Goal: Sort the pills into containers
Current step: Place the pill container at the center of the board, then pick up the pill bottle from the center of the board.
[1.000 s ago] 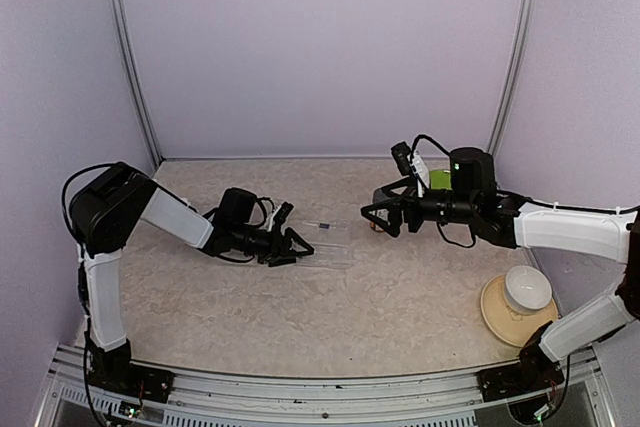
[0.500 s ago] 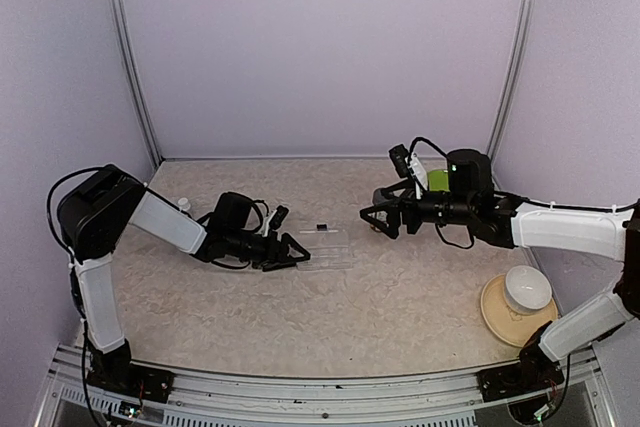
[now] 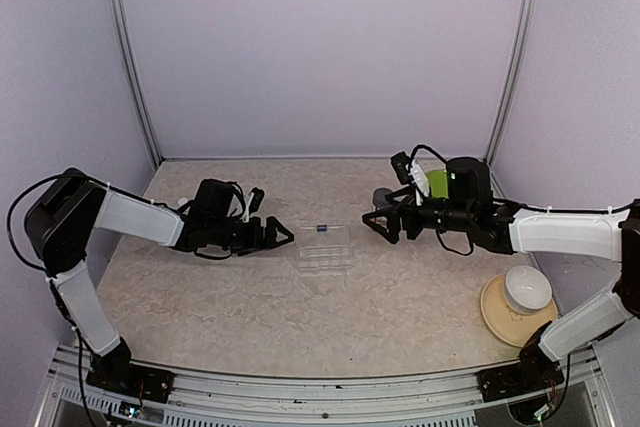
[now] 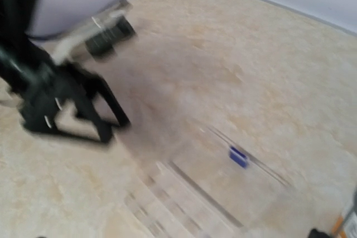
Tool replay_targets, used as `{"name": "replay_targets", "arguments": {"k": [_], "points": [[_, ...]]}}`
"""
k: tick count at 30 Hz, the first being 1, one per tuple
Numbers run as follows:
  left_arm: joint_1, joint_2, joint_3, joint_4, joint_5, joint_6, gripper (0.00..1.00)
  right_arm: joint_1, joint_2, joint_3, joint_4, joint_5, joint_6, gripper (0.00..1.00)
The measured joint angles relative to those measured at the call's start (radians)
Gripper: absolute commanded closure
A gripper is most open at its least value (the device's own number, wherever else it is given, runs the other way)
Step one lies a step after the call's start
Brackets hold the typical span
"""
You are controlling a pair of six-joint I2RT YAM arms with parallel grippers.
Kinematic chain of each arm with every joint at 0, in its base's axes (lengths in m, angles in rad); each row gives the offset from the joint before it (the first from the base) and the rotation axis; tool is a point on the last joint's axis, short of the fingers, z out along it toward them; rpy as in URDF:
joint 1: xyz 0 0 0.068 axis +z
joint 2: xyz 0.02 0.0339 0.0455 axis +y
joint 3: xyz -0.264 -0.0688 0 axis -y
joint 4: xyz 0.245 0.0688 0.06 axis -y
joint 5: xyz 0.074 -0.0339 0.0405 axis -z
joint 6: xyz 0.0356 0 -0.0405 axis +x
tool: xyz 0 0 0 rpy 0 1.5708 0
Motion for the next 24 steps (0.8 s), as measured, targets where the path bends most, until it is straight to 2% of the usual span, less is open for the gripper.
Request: {"name": "replay_targets", "arguments": {"k": [7, 17, 20, 24], "points": [[0.078, -0.145, 0.013, -0.097, -0.225, 0.025, 0.01, 0.0, -0.017, -0.038, 0.006, 0.081, 0.0, 0.0], [0.101, -0.167, 0.207, -0.319, -0.632, 0.068, 0.01, 0.0, -0.019, -0.038, 0.012, 0.17, 0.021, 0.0], [0.13, -0.191, 0.209, -0.347, -0.695, 0.065, 0.01, 0.0, -0.019, -0.039, 0.011, 0.194, 0.025, 0.0], [0.213, -0.217, 0.201, -0.347, -0.702, 0.057, 0.01, 0.0, -0.019, -0.043, 0.012, 0.22, 0.038, 0.0]]}}
